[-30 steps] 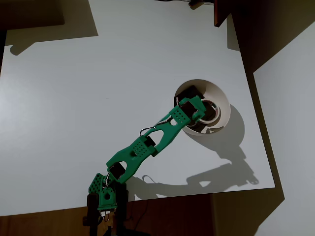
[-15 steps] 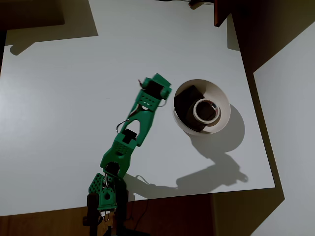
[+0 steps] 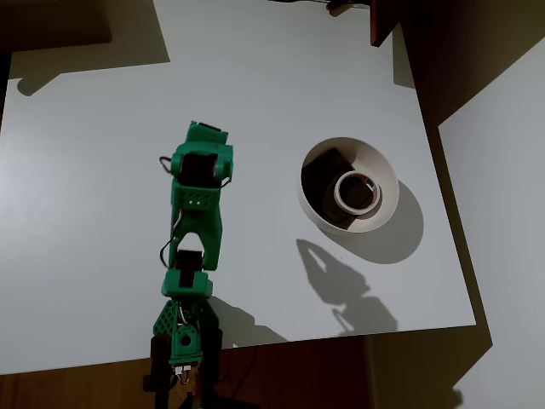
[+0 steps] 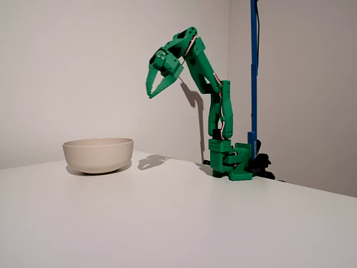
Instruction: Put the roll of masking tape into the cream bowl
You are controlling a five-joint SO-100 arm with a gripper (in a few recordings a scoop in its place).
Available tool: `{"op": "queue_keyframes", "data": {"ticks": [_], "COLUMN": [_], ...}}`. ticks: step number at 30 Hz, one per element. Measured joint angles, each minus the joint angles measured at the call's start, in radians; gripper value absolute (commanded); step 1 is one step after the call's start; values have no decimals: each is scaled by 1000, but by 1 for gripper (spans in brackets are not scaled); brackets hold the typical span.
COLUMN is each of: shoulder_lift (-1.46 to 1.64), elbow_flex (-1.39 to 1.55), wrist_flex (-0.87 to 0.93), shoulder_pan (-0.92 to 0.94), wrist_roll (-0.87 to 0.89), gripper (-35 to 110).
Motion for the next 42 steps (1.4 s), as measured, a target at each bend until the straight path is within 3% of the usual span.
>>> {"op": "queue_keyframes", "data": {"ticks": [13, 26, 42], "shoulder_lift": [514, 831, 1273], "elbow_flex": [776, 1410, 1965], "wrist_flex": [-270, -568, -709], "shoulder_pan": [-153, -166, -202], "wrist_roll": [-64, -109, -167], "gripper": [-8, -8, -8]}}
